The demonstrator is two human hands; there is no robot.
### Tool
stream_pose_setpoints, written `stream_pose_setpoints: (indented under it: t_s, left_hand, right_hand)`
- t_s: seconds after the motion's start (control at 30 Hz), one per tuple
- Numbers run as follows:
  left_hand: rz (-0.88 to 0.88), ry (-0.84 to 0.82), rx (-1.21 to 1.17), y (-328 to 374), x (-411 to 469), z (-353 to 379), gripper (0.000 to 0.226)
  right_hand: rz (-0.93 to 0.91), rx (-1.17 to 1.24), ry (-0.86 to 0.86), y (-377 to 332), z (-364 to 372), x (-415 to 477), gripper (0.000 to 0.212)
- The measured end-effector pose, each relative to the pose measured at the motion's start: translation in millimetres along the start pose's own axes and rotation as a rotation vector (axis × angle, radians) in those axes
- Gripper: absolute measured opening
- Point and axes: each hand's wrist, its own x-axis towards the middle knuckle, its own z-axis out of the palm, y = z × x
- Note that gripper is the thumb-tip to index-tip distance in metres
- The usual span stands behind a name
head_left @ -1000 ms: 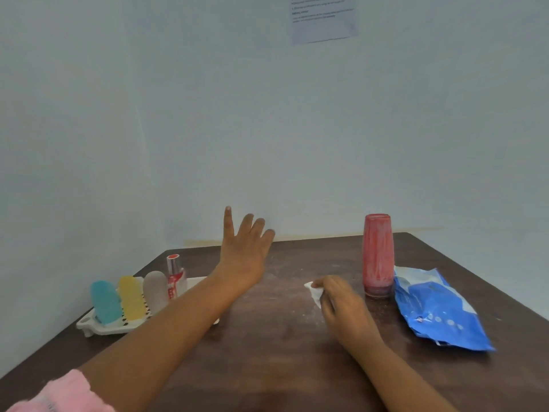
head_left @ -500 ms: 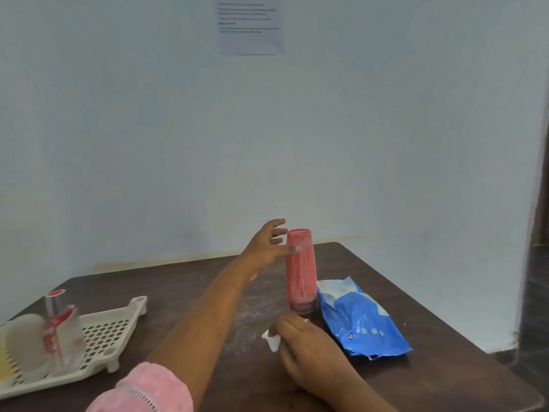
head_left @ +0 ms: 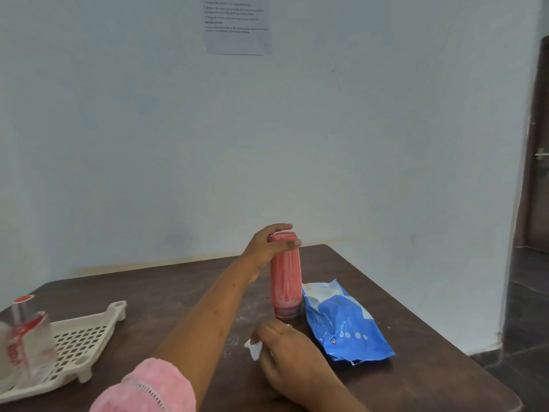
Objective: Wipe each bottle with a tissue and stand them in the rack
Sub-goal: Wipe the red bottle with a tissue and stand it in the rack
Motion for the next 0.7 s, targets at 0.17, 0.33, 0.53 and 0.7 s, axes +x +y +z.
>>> stream_pose_setpoints:
  t_s: [0.17, 0.33, 0.53, 0.7]
  left_hand:
    - [-0.063, -0.115, -0.065, 4, 8, -2, 0.059]
    - [-0.095, -0.144, -0.220, 16, 16, 1, 0.061]
    - [-0.048, -0.198, -0.219, 15, 23, 9, 0.067]
    - [-0.010, -0.105, -0.260, 5, 25, 9, 0.063]
  right_hand:
    - [0.028, 0.016, -0.007, -2, -5, 1, 0.018]
    - [0.063, 0.023, -0.036, -2, -6, 3, 0.020]
    - [0.079, 0.049, -0.035, 1, -6, 3, 0.015]
    - [0.074, 0.043, -0.044, 1, -8, 4, 0.018]
